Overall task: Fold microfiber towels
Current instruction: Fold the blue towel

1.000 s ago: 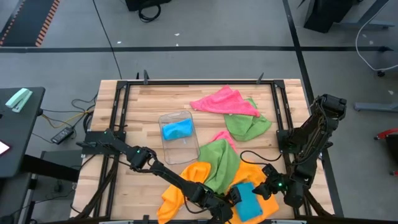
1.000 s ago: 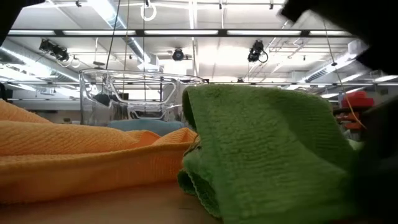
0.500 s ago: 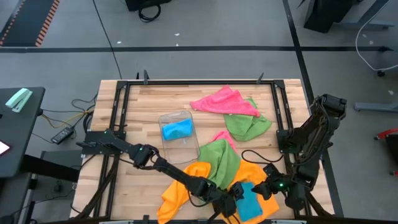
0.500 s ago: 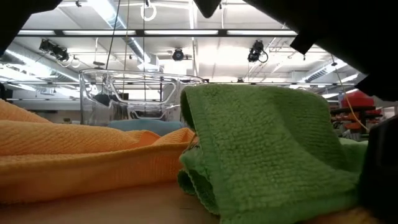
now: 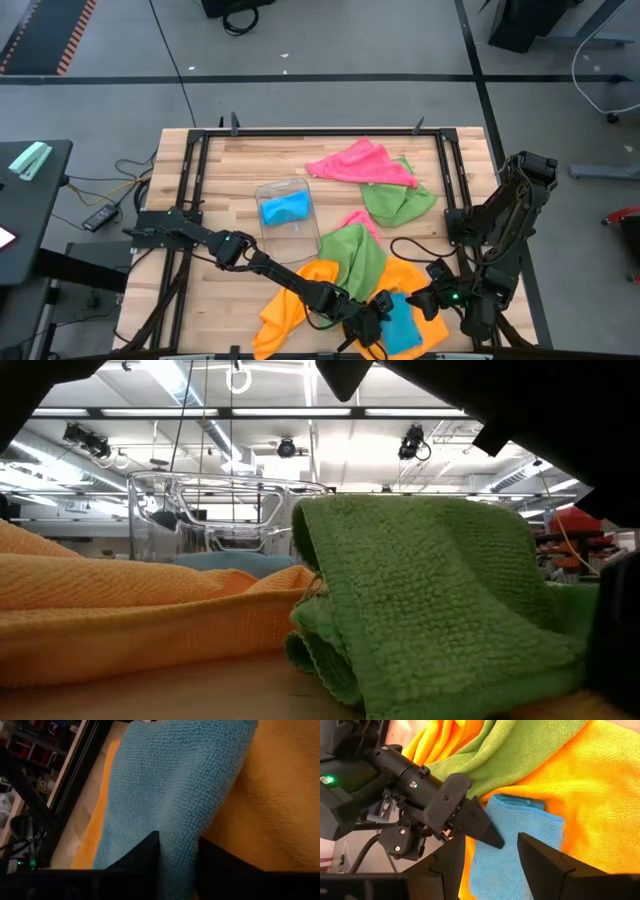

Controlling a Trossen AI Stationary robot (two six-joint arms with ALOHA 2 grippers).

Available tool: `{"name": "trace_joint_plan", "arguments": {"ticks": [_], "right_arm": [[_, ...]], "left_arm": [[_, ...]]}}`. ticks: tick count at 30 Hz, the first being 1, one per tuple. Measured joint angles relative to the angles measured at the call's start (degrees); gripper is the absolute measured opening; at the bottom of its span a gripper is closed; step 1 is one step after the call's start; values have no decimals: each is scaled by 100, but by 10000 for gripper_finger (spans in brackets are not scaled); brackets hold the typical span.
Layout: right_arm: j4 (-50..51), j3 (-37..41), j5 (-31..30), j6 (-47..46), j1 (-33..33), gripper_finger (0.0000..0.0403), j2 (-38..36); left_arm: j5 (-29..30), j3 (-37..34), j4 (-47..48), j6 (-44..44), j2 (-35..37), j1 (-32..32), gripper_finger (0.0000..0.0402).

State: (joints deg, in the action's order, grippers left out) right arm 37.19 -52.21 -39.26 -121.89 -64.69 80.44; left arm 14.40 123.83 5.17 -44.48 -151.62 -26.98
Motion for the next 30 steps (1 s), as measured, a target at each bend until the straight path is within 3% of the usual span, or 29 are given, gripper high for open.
{"name": "trace_joint_plan", "arguments": {"ticks": [8, 17, 21, 25, 30], "right_arm": [[27, -2, 2, -3, 0, 190, 0], [84, -2, 4, -13, -74, 190, 0], [93, -2, 4, -15, -76, 190, 0], [97, -2, 5, -9, -76, 190, 0], [142, -2, 6, -9, -76, 190, 0]], "left_arm": [[-54, -24, 17, 925, 134, 19, 18], [-612, 0, 740, 2118, 679, 47, 40], [-767, 1, 1102, 2578, 879, 59, 31], [-781, 2, 1549, 2662, 1095, 57, 19], [-752, 4, 1864, 2715, 1349, 57, 30]]}}
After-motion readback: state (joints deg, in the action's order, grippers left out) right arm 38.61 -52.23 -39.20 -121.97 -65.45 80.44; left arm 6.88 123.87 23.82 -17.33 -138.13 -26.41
